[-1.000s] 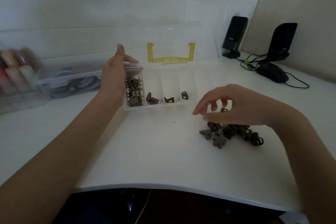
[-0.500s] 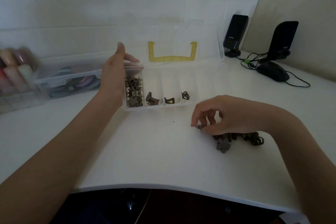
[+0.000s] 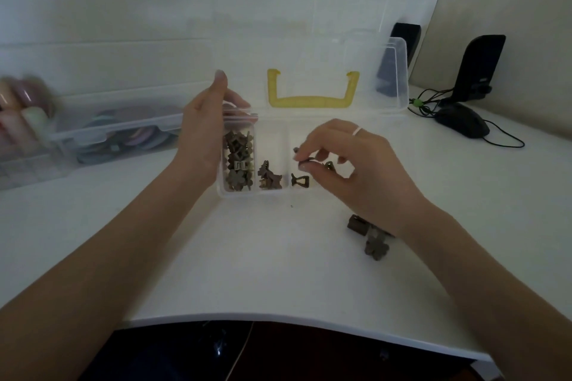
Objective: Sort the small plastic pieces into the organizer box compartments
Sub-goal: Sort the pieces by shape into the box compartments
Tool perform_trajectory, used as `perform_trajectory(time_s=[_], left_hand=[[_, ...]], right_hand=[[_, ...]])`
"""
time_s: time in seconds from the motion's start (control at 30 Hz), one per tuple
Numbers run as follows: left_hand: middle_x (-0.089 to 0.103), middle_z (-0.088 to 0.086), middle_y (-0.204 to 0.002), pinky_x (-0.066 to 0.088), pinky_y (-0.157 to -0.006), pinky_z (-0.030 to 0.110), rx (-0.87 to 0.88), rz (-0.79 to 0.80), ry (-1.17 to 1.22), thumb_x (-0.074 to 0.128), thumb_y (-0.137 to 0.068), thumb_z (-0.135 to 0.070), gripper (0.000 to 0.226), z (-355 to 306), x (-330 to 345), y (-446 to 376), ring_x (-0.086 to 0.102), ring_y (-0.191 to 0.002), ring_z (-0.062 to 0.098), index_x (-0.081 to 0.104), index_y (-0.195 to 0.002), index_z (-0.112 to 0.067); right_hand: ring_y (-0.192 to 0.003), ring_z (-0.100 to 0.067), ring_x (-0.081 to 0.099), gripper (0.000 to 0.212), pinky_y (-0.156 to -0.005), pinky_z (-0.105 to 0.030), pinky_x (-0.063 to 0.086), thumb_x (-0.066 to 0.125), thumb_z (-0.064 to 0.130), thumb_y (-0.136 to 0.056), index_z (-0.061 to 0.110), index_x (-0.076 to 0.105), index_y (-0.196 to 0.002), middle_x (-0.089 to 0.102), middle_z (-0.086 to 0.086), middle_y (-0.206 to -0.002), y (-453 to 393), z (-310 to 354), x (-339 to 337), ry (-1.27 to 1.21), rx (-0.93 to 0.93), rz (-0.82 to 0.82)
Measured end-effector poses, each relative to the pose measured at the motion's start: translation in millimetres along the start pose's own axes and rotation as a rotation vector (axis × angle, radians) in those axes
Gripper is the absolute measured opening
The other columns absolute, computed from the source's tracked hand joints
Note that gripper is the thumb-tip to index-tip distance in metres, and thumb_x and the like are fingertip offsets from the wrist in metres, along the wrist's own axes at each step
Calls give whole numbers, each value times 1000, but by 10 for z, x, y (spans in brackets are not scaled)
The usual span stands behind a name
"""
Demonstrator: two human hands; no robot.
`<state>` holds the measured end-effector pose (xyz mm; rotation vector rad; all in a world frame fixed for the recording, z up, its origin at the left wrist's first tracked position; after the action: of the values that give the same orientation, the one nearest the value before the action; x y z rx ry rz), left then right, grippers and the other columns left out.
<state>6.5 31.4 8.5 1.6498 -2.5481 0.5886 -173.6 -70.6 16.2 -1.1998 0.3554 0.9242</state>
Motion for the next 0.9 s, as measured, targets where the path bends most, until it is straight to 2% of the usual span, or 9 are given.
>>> perform_trajectory(time_s=[0.17, 0.3, 0.37, 0.47, 0.53, 0.63, 0.73, 0.8, 0.9], left_hand=[[63, -5, -52, 47, -52, 19, 11, 11, 0, 42, -98, -42, 48, -6, 40, 46, 61, -48, 7, 56, -59, -17], [64, -4, -55, 46, -58, 24, 3, 30, -7, 41, -97, -45, 50, 4, 24, 36, 61, -52, 8, 57, -57, -20], [65, -4, -55, 46, -59, 24, 5, 24, -7, 41, -97, -46, 51, 13, 15, 31, 62, -52, 9, 57, -56, -21], [63, -5, -50, 46, -53, 19, 8, 3, 2, 40, -98, -45, 51, 26, 17, 20, 60, -48, 7, 56, -59, -16], [62, -5, -48, 44, -51, 19, -1, -16, 15, 40, -98, -46, 52, 45, -2, -5, 58, -44, 6, 57, -58, -16], [62, -5, -48, 42, -52, 21, -30, -52, 5, 40, -96, -51, 55, 74, -81, -83, 57, -44, 6, 58, -54, -19], [61, -4, -47, 41, -55, 24, -40, -73, 21, 40, -95, -52, 58, 75, -148, -136, 56, -44, 8, 58, -51, -21], [61, -4, -47, 43, -57, 24, -44, -113, 21, 41, -95, -52, 57, 63, -169, -140, 56, -44, 8, 57, -51, -20], [60, -5, -46, 44, -53, 20, -34, -176, 16, 41, -97, -49, 55, 52, -168, -129, 55, -42, 7, 54, -55, -17]], right_hand=[[-90, -14, 54, 10, -78, -32, 46, 66, 7, -83, 13, 68, -92, 67, 2, -97, -35, -4, 214, 143, -126, -101], [-111, -18, 45, 33, -85, -32, 33, 48, 26, -90, 19, 65, -118, 59, 3, -130, -16, -45, 327, 394, -159, 4], [-115, -21, 47, 35, -87, -35, 36, 46, 27, -92, 19, 63, -121, 56, 3, -134, -5, -36, 302, 365, -149, 4], [-106, -22, 56, 28, -85, -42, 45, 53, 12, -90, 18, 68, -113, 65, 1, -117, 2, -31, 173, 243, -158, -90], [-88, -16, 59, 27, -78, -36, 47, 55, 2, -85, 15, 71, -102, 69, 1, -93, 13, -59, 55, 197, -126, -128], [-63, -8, 52, 24, -60, -28, 46, 48, 10, -81, 17, 70, -86, 66, 1, -71, 39, -111, -108, 172, 8, -93], [-48, -7, 46, 26, -50, -25, 38, 41, 20, -75, 18, 67, -72, 60, 5, -56, 57, -182, -228, 178, 98, -69], [-46, -9, 49, 24, -50, -23, 37, 43, 18, -72, 17, 66, -67, 58, 5, -52, 60, -222, -272, 156, 173, -46], [-58, -17, 61, 24, -57, -32, 50, 46, 16, -74, 22, 69, -71, 65, 2, -59, 79, -291, -279, 172, 263, 64]])
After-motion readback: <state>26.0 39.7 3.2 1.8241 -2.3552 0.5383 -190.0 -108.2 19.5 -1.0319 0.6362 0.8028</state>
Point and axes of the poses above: each hand's wrist, its own y-axis away from the middle knuckle, its own x-axis out of the palm, z = x × y, the point moved 2 cm from there along -y, towards the middle knuckle
